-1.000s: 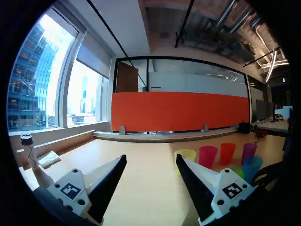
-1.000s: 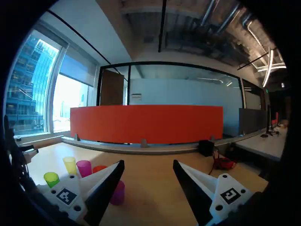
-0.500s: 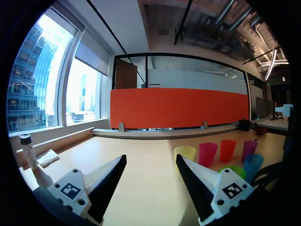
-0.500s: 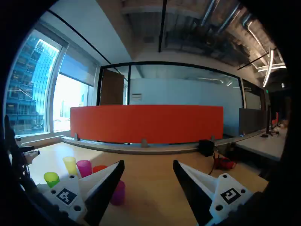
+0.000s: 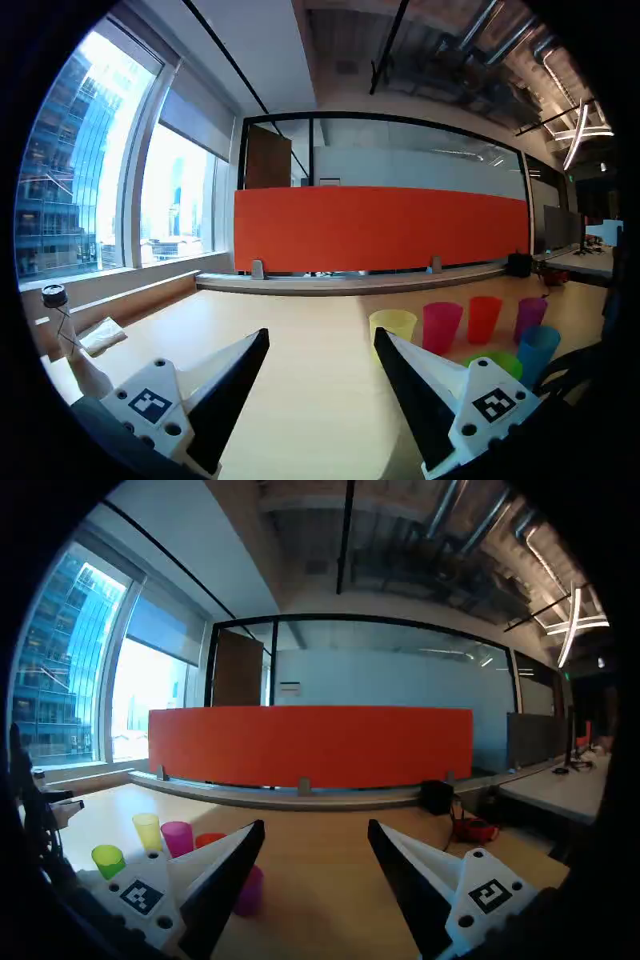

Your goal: Pour water

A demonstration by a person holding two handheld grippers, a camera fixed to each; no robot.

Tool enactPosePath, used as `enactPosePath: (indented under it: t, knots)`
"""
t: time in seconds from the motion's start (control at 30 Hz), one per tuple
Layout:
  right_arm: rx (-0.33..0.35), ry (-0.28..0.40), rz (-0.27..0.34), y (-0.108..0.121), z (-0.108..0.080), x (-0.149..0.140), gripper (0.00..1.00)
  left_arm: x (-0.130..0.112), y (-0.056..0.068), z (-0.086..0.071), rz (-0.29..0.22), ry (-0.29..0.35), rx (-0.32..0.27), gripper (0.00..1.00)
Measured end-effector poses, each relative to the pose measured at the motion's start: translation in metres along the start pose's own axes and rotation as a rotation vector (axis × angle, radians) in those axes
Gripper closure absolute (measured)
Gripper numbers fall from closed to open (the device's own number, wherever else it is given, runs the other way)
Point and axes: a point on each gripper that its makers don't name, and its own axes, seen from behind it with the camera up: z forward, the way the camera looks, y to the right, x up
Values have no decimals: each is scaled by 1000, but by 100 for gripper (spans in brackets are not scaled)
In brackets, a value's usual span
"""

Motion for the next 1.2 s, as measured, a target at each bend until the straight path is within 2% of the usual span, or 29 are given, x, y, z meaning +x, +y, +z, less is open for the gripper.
enactPosePath:
  t: [0.37, 0.5, 0.7, 1.0, 1.2]
  knots:
    - [-24, 40, -35, 10, 2, 9, 0, 0, -1, 1, 1, 0, 0, 2]
    - [-34, 50, -29, 12, 5, 7, 0, 0, -1, 1, 0, 0, 0, 2]
    - [-38, 49, -16, 13, 9, -1, 0, 0, -1, 1, 1, 0, 0, 2]
    - [-48, 59, -36, 14, 12, -7, 0, 1, -2, 0, 1, 0, 0, 2]
    - [-36, 41, -43, 13, 12, -30, 0, 0, -2, 0, 0, 0, 0, 2]
